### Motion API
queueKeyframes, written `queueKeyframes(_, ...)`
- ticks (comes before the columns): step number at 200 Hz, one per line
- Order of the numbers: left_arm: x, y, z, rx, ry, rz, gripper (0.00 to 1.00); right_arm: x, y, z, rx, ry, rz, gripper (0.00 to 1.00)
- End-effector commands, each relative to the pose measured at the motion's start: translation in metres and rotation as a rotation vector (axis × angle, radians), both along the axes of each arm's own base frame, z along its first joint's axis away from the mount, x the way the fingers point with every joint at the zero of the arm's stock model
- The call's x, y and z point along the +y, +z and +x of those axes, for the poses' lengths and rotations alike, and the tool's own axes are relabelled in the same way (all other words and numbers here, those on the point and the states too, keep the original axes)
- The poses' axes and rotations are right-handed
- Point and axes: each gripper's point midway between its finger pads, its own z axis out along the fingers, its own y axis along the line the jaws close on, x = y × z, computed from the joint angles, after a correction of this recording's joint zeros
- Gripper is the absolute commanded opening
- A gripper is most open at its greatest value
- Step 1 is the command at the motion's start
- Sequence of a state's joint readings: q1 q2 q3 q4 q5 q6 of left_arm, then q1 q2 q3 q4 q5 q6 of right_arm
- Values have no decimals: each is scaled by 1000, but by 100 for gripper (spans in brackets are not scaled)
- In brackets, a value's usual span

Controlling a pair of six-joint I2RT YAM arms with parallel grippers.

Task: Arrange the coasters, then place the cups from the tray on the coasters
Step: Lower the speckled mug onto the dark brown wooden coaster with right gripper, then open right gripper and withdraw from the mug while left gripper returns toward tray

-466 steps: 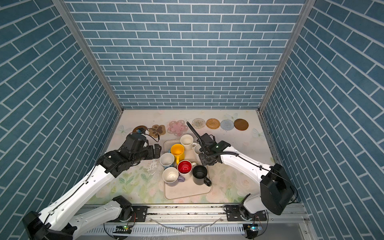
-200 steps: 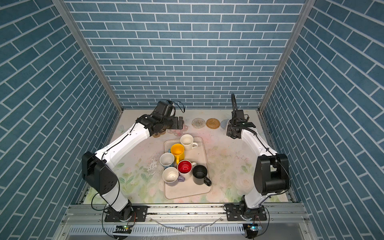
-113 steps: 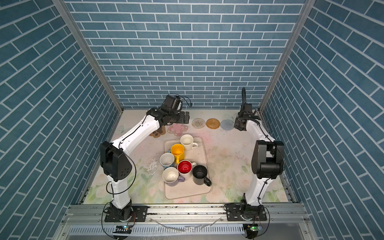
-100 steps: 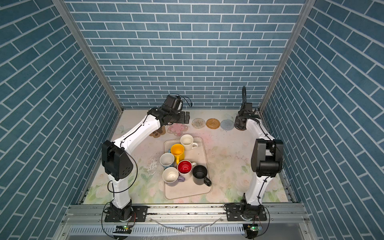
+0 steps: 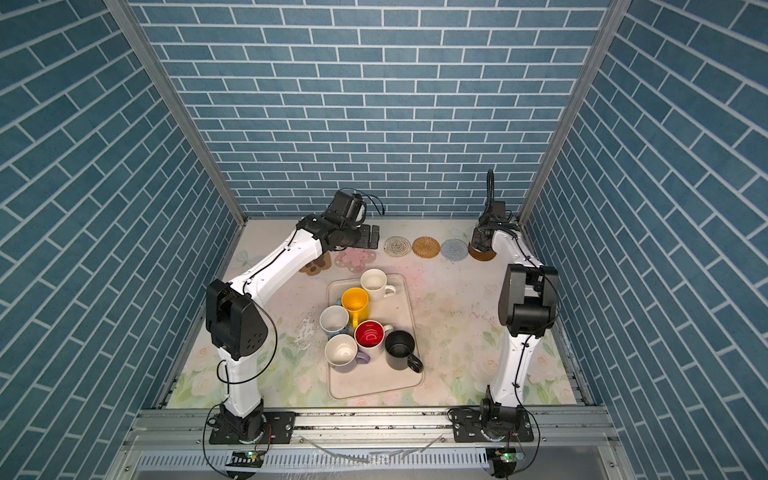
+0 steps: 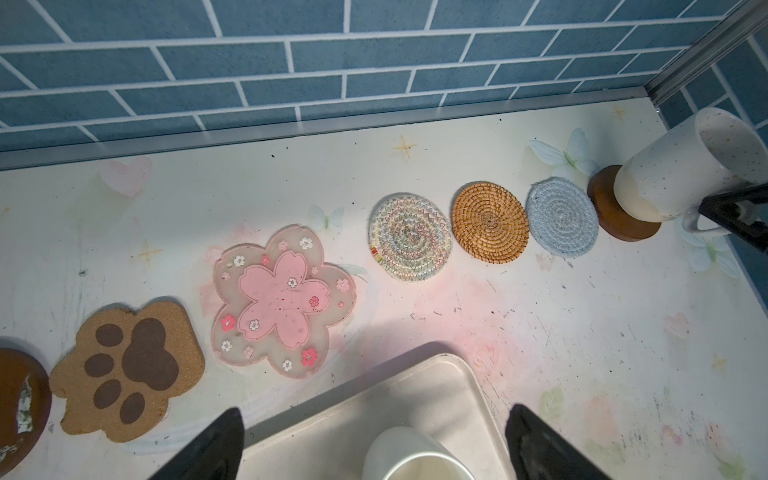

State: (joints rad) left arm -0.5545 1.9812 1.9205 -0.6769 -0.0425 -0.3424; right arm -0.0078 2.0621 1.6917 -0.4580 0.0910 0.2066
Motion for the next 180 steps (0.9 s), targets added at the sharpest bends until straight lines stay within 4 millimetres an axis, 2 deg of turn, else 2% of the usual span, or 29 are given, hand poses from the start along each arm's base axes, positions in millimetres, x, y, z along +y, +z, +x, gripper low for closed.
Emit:
queueKeyframes(1,-2,-10,6,17,-4,10,99,-8,46,28,-141,14,-38,0)
queueKeyframes(58,-2,-16,4,35,2,3,99,-6,29,27,-101,31,-25,0)
queueKeyframes(113,-4,-20,3,48,3,-5,99,-2,15,15,-67,40,-4,0)
queueKeyframes(156,0,-16,-2,46,6,-3,99,0,19,9,-72,35,10,28)
queueKeyframes(180,5,-13,-7,44,10,6,99,1,19,4,-65,30,20,36)
